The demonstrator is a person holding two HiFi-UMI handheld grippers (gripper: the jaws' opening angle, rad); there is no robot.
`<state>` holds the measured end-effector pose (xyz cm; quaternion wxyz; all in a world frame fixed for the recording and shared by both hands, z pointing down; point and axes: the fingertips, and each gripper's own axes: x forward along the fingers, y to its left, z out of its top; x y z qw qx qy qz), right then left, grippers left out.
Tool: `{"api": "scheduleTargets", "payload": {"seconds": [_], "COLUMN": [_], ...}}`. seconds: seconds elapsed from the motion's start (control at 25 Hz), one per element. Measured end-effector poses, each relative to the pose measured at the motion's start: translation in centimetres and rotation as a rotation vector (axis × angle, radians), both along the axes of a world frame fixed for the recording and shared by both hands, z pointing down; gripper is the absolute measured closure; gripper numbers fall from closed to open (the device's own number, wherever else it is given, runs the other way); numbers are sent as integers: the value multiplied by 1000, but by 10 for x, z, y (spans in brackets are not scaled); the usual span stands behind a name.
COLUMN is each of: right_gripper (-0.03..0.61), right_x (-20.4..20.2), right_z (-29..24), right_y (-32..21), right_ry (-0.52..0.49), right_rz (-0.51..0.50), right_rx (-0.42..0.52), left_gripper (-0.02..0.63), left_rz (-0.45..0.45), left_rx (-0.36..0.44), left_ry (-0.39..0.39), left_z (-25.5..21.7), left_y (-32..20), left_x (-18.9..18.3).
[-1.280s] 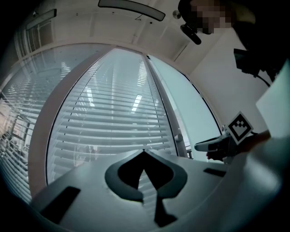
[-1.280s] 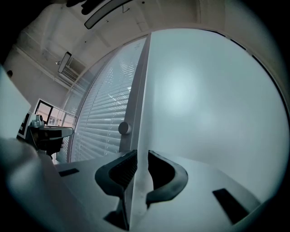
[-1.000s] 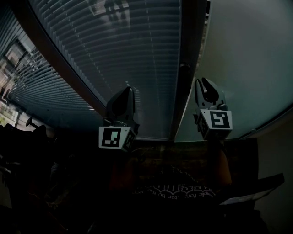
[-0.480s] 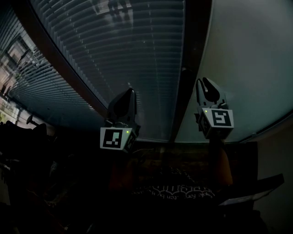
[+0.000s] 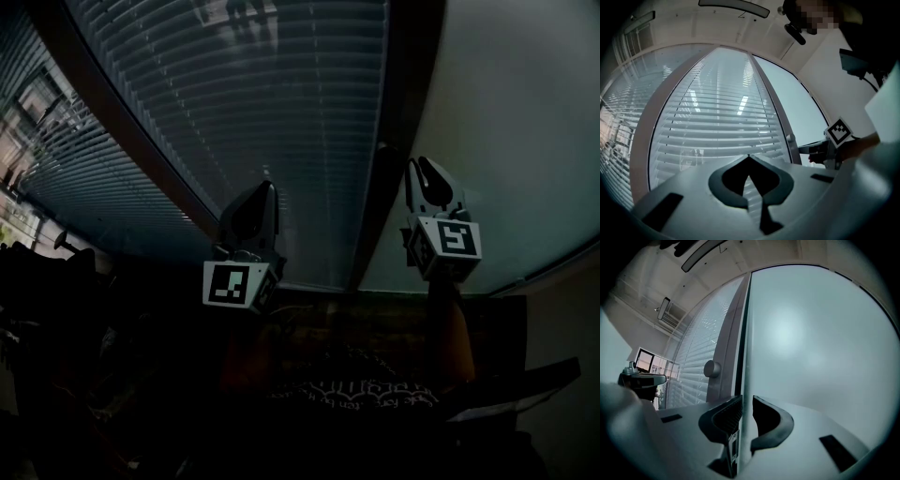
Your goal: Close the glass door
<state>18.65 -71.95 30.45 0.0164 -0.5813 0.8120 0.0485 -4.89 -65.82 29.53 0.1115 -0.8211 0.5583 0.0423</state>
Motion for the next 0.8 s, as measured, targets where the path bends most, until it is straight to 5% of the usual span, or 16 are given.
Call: {"api": "scheduleTargets", "payload": {"seconds": [0.8], "right_gripper": [523], "right_x": [0], "right_z": [-4], "right_y": [-1], "right_ry": [18], "right_rz": [6], "right_rx": [5], "left_gripper": [612], "left_rz": [-2], "left_rx": [3], "left_ry": [2], "left_z": [-4], "left_y": [1], "left_x": [0]}}
